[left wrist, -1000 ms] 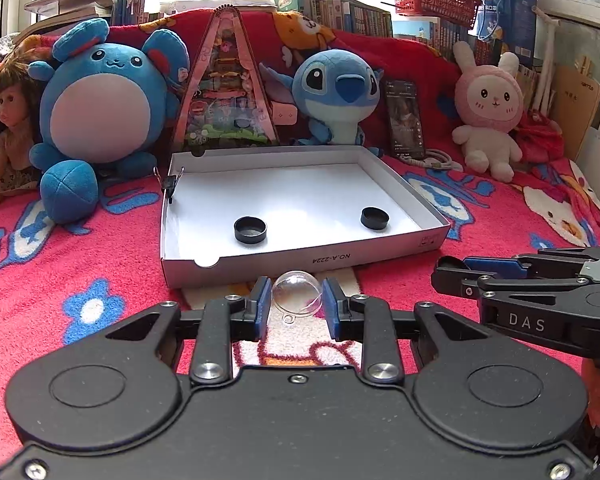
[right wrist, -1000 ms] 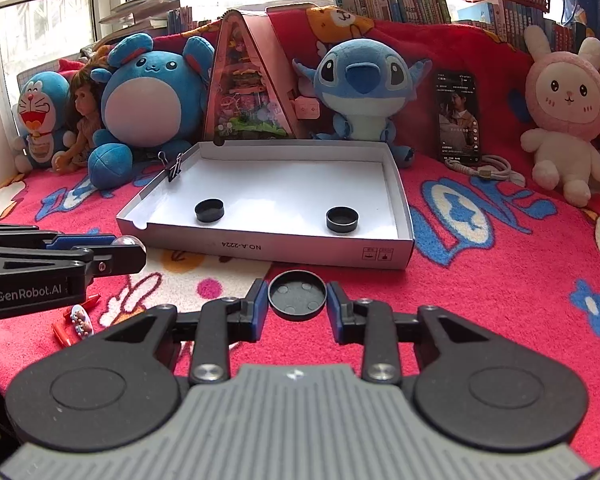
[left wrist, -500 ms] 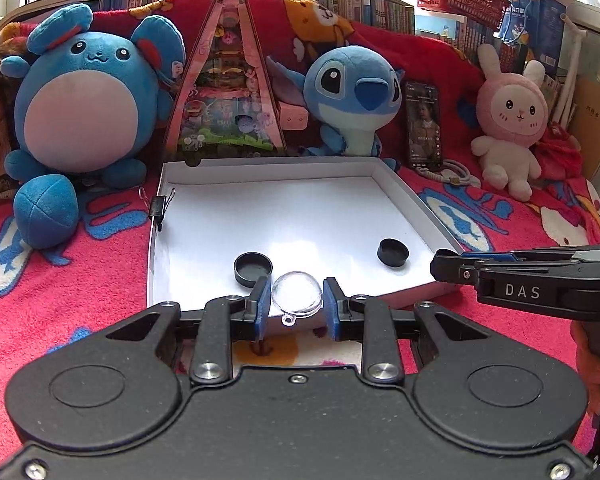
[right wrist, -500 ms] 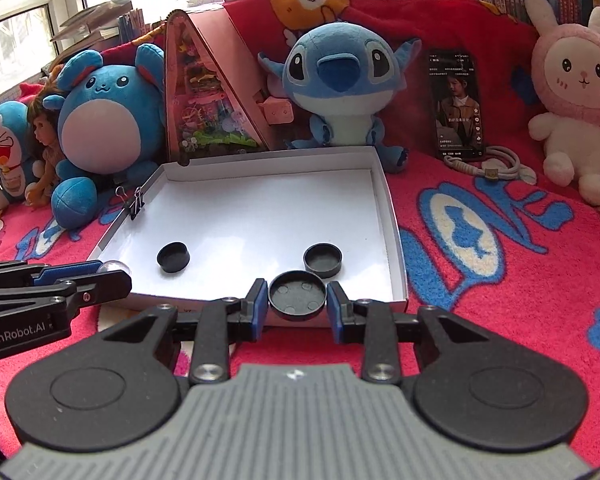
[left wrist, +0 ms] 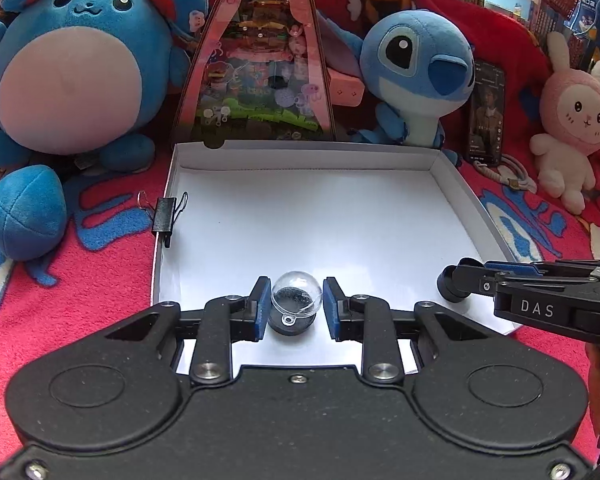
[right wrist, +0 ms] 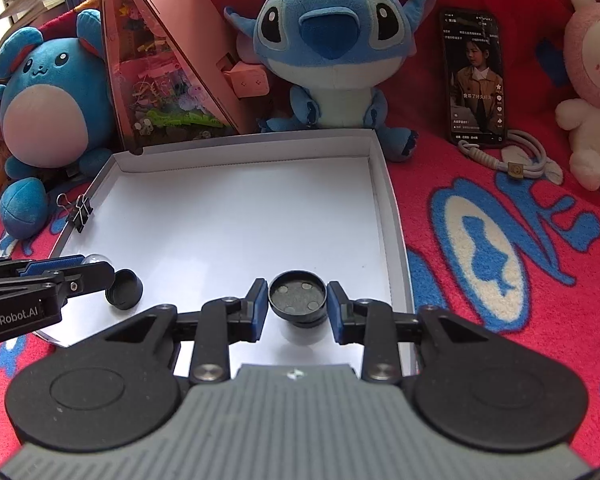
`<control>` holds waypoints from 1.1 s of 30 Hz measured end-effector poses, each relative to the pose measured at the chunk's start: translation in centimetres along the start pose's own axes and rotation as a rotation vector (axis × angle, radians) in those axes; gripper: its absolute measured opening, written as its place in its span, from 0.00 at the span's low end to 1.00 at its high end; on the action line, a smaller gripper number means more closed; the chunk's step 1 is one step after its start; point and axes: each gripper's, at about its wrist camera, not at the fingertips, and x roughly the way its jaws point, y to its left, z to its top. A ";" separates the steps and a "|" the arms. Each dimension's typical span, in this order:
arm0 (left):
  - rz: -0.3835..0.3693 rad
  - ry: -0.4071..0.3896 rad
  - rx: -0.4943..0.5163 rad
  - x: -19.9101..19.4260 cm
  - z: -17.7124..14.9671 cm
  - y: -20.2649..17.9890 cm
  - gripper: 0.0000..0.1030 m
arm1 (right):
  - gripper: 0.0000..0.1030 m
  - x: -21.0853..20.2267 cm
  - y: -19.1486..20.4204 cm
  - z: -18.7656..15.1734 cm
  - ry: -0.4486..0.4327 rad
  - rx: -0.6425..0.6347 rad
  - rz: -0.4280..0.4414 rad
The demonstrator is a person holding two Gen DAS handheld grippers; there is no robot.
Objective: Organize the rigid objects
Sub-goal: 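Carry the clear dome and the black lid over the white box, then open the left gripper to drop the dome while the right gripper releases the lid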
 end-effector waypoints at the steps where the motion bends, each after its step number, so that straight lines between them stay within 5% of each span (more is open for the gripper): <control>1: -0.002 0.004 -0.003 0.3 0.0 0.0 0.26 | 0.36 0.3 0.0 0.0 0.006 -0.002 -0.003; 33: 0.075 0.010 -0.059 2.5 1.3 1.8 0.26 | 0.36 1.7 0.6 -0.1 0.025 -0.040 -0.040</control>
